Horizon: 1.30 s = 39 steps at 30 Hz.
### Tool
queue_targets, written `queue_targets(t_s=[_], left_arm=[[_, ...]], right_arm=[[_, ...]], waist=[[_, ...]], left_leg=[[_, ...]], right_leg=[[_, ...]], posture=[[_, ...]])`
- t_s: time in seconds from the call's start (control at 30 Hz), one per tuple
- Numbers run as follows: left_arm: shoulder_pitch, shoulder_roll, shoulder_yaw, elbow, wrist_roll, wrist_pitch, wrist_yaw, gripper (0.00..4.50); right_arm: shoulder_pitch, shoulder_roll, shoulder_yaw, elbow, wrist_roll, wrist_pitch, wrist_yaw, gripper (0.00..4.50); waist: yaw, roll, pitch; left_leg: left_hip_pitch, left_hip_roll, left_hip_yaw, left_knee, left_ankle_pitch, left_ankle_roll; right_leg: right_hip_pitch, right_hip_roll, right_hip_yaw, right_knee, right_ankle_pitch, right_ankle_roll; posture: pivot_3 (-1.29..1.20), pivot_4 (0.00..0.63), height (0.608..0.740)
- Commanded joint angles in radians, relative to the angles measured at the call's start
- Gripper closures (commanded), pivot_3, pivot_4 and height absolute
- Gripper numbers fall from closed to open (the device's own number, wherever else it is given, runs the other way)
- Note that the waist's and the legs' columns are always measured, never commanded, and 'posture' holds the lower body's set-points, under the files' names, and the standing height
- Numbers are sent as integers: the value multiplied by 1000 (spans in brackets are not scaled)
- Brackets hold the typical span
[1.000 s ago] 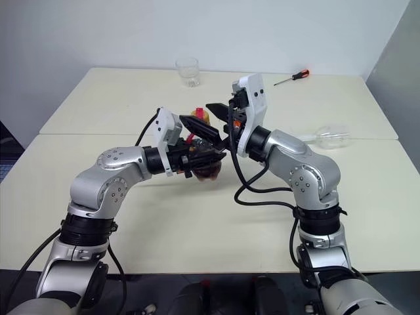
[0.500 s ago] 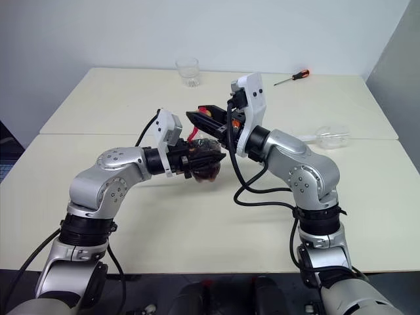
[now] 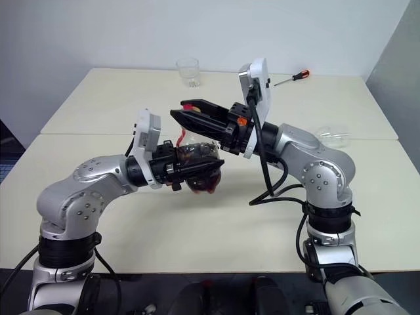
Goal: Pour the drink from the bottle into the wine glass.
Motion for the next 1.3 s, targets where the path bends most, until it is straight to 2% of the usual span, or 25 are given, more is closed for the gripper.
queue_targets(t_s=[0.03, 0.23, 0.53, 0.7, 0.83, 0.97, 1.13, 1.3], left_arm=[[-18, 0, 37, -94, -124, 41, 31, 2315], [26, 63, 72, -151, -243, 93, 32, 2315], [61, 167, 98, -177, -412, 125, 34, 2315], [71, 188, 91, -185, -453, 118, 45, 2315], [68, 184, 72, -174, -427, 95, 46, 2315], [72, 183, 47, -166, -387, 75, 30, 2315], [81, 179, 30, -160, -364, 61, 29, 2315], [122, 163, 36, -158, -318, 39, 82, 2315]], right_arm=[[-25, 36, 44, -57, 130, 28, 74, 3145], [-43, 52, 50, -34, 223, 63, 123, 3145], [-64, 11, 76, -22, 272, 113, 255, 3145], [-56, -7, 92, -33, 273, 111, 282, 3145], [-49, -22, 99, -32, 235, 85, 278, 3145], [-48, -38, 96, -19, 213, 68, 263, 1905], [-52, -68, 89, -26, 207, 61, 238, 113], [-44, -124, 62, -59, 173, 52, 159, 24]], waist=[[0, 0, 0], [-2, 0, 0], [-1, 0, 0], [-1, 0, 0], [-1, 0, 0], [-1, 0, 0], [0, 0, 0], [0, 0, 0]], left_leg=[[0, 0, 0, 0, 0, 0], [0, 0, 0, 0, 0, 0], [0, 0, 0, 0, 0, 0], [1, 0, 0, 0, 0, 0], [1, 0, 0, 0, 0, 0], [1, -1, 1, 0, 0, 0], [1, -1, 0, 0, 0, 0], [0, 0, 0, 0, 0, 0]], right_leg=[[0, 0, 0, 0, 0, 0], [0, 0, 0, 0, 0, 0], [0, 0, 0, 0, 0, 0], [0, 0, 0, 0, 0, 0], [0, 1, 0, 0, 0, 0], [0, 1, 0, 0, 0, 0], [0, 1, 0, 0, 0, 0], [0, 1, 0, -1, 0, 0]], posture=[[0, 150, 740], [0, 150, 740], [0, 150, 740], [0, 150, 740], [0, 150, 740], [0, 150, 740], [0, 150, 740], [0, 150, 740]])
